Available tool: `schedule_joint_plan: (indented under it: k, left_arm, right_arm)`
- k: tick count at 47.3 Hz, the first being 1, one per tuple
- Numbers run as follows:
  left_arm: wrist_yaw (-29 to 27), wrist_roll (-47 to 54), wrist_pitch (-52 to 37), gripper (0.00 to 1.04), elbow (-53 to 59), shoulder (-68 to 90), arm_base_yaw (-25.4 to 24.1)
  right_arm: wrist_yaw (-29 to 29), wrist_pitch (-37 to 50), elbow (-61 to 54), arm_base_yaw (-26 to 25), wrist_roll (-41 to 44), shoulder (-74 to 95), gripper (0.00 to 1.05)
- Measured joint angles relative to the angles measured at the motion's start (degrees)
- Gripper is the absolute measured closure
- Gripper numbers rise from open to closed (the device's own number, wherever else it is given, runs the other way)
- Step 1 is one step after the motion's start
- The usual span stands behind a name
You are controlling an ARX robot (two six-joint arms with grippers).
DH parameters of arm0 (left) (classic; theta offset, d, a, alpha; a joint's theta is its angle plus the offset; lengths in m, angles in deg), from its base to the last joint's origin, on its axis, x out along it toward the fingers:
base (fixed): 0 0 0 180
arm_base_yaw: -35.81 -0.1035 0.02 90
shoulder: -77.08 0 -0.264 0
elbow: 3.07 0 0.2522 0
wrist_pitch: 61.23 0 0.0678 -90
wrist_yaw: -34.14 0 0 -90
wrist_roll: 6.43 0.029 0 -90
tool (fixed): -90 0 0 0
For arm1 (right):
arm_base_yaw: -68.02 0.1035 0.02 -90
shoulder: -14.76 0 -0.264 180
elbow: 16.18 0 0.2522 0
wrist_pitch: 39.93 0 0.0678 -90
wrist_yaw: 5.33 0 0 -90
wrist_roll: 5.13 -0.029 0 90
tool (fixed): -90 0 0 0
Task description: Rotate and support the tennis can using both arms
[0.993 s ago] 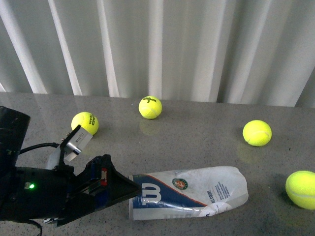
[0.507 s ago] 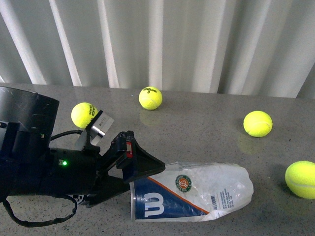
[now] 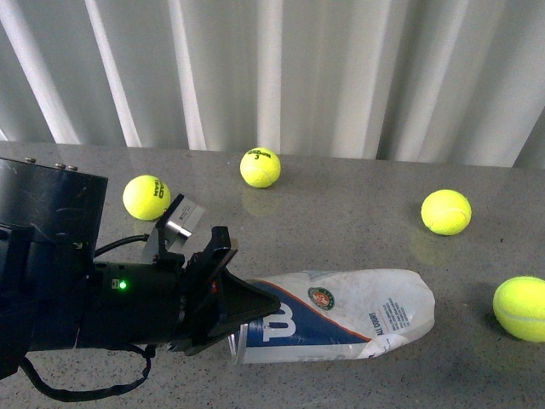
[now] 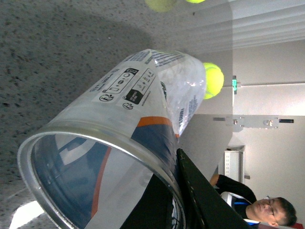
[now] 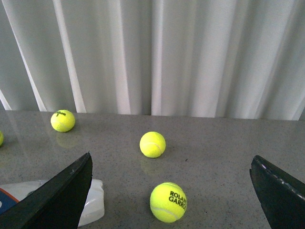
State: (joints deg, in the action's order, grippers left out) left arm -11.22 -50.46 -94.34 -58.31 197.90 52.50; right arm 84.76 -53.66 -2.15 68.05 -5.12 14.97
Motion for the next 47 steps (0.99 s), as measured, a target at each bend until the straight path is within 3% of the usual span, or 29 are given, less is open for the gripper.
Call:
schedule_joint_plan:
  k: [4,8,14,21,24,30,33,42,47]
  left_arm:
    - [-0.1,-0.7,0.2,1.01,0.3,-1.6,0.4]
    - [-0.4,0.0,5.9,1.01,0.1,-4.9,0.7]
    - [-0.5,7.1,26.3,1.01,-6.3,-14.9,0.5]
    - [-5.1,20.9,52.2,1.01,-22.4,-21.1,0.5]
    - [-8.4,27.5,62.1,1.01,-29.4,-21.3,0.7]
    - [-23.1,49.0,89.0,1.01,-50.2,-17.1,2.4]
    - [-29.6,56.0,96.5,1.01,-57.3,-14.4,3.2]
    - [-44.1,69.1,106.7,1.01,-68.3,-9.1,6.2]
    - [-48.8,73.6,107.9,1.01,-68.2,-7.6,8.5]
  right_arm:
    - [0.0,0.0,0.0,0.0,0.0,0.0,0.07]
    - [0.0,0.0,0.0,0.0,0.0,0.0,0.07]
    - [0.0,0.0,0.0,0.0,0.0,0.0,0.07]
    - [0.0,0.0,0.0,0.0,0.0,0.0,0.07]
    - [0.0,0.0,0.0,0.0,0.0,0.0,0.07]
    - [0.0,0.0,0.0,0.0,0.0,0.0,0.07]
    - [0.0,0.0,0.0,0.0,0.0,0.0,0.07]
    - [0.0,0.0,0.0,0.0,0.0,0.0,0.07]
    - [0.0,0.0,0.0,0.0,0.0,0.0,0.07]
